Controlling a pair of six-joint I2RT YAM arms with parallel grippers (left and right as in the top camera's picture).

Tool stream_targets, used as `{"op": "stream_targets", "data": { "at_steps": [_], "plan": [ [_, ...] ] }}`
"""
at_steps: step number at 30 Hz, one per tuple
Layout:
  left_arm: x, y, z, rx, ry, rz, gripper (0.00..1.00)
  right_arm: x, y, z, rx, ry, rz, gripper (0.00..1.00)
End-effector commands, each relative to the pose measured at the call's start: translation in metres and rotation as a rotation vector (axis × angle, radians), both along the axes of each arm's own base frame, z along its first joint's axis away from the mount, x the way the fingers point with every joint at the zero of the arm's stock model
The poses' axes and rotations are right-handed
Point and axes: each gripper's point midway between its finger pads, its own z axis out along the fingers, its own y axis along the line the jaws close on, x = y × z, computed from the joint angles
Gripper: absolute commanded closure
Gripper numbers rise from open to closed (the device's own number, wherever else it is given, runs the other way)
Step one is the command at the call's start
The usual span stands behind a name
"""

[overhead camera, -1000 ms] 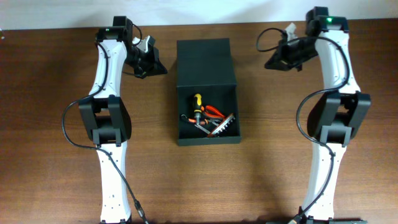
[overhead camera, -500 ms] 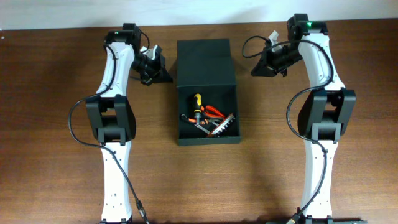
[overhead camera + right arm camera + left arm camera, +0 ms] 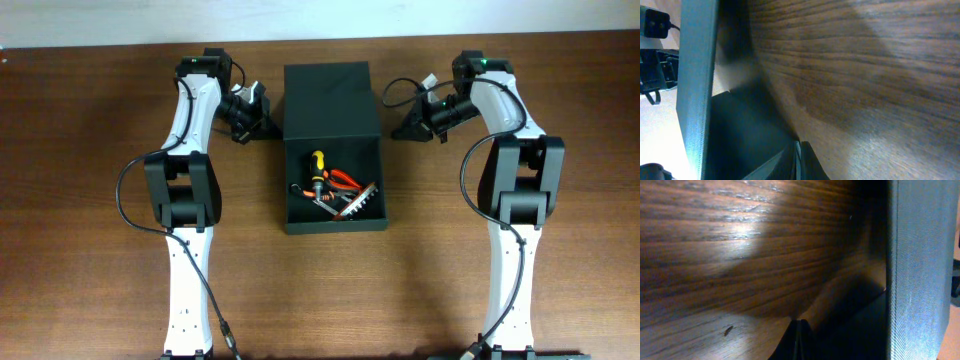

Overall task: Pack container
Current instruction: 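Move both grippers to the box lid's left and right edges, then grip the raised lid edges with both grippers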

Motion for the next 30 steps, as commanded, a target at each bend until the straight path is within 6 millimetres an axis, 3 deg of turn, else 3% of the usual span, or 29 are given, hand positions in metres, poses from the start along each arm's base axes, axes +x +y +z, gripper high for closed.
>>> {"op": "stream_targets", "data": {
  "at_steps": [1, 12, 16, 30],
  "plan": [
    [0.001, -0.006, 0.002, -0.033, -0.003, -0.002, 0.98, 0.0, 0.008, 0.002, 0.057, 0.003, -0.001, 0.96],
    [-0.002, -0.018, 0.002, -0.033, -0.008, -0.027, 0.98, 0.018, 0.023, 0.009, 0.113, -0.053, -0.026, 0.96],
    [-0.002, -0.019, 0.002, -0.033, -0.008, -0.029, 0.98, 0.019, 0.024, -0.004, 0.019, -0.023, -0.045, 0.96],
    [-0.002, -0.021, 0.002, -0.032, -0.006, -0.03, 0.98, 0.017, 0.037, -0.013, -0.049, -0.023, -0.025, 0.96]
  ]
}}
